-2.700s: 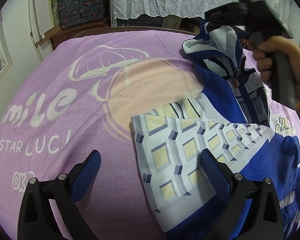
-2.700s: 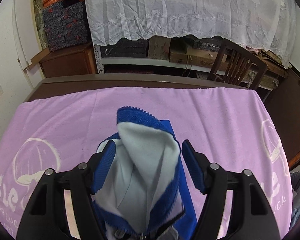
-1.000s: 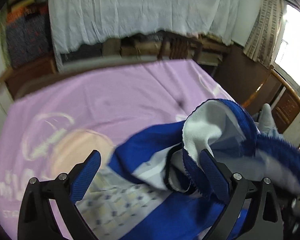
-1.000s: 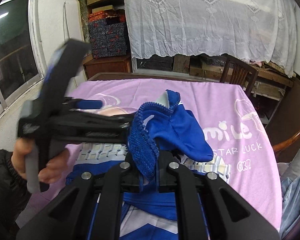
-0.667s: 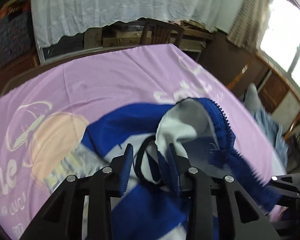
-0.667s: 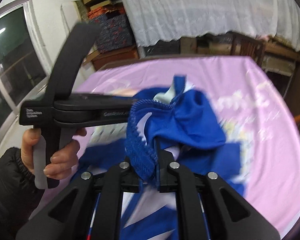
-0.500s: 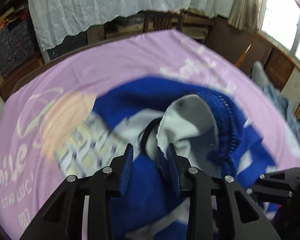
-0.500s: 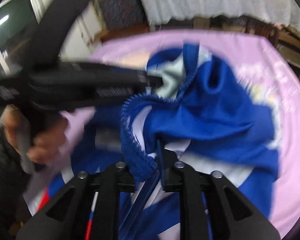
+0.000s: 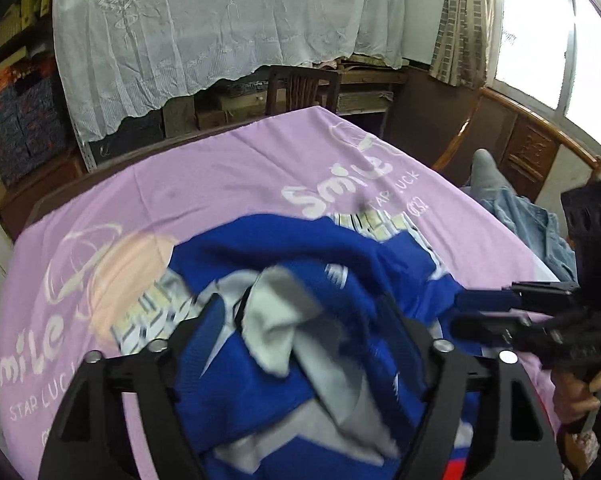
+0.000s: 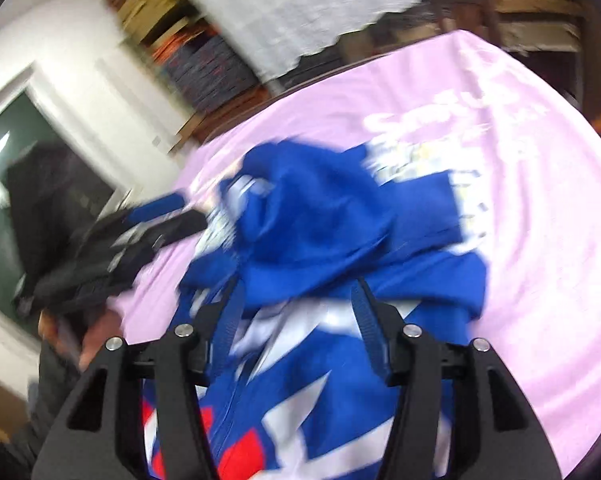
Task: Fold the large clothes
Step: 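Fold the hood over the body with the right gripper while the left gripper grips the hood edge, then lay the hood down on the body and open both grippers, then move both open grippers toward the ribbed blue hem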
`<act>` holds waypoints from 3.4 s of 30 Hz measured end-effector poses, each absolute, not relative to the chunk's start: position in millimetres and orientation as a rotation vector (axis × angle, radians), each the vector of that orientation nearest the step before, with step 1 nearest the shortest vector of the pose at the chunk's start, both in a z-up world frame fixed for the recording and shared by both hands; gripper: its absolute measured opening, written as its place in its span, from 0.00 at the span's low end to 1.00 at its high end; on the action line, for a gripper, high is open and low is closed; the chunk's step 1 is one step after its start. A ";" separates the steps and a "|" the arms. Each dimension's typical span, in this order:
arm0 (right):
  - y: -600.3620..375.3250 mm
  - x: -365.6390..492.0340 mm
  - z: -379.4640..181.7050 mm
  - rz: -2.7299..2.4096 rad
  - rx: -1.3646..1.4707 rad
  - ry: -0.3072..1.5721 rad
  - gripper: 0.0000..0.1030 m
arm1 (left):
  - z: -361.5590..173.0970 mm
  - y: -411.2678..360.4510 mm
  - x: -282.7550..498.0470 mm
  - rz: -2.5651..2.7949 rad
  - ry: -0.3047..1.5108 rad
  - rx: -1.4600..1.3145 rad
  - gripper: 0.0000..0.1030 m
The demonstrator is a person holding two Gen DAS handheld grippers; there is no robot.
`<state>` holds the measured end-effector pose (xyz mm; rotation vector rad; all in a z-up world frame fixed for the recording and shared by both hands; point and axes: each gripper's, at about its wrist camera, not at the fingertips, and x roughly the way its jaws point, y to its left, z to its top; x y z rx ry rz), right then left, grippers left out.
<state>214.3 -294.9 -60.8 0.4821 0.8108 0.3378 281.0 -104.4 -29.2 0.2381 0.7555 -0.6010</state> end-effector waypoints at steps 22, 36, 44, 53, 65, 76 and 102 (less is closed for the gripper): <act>-289.7 249.7 -83.1 0.369 0.633 0.833 0.07 | -32.0 -43.3 271.9 -0.497 0.768 0.118 0.22; -312.7 241.9 -112.5 0.223 0.574 0.879 0.17 | -68.6 -45.1 242.7 -0.455 0.787 0.254 0.42; -290.7 245.2 -62.8 0.283 0.521 0.746 0.17 | -29.4 -90.3 245.0 -0.560 0.665 0.228 0.49; -255.0 313.5 -98.5 0.274 0.497 0.885 0.16 | -99.9 -97.0 317.4 -0.412 0.824 0.258 0.54; -278.1 315.2 -105.0 0.240 0.497 0.774 0.11 | -100.3 -67.8 323.3 -0.390 0.845 0.146 0.76; -254.2 237.9 -80.4 0.364 0.408 0.765 0.23 | -89.3 -72.0 252.4 -0.493 0.792 0.289 0.76; -305.9 145.8 -78.5 0.338 0.551 0.722 0.68 | -68.8 -32.0 163.7 -0.400 0.649 0.322 0.85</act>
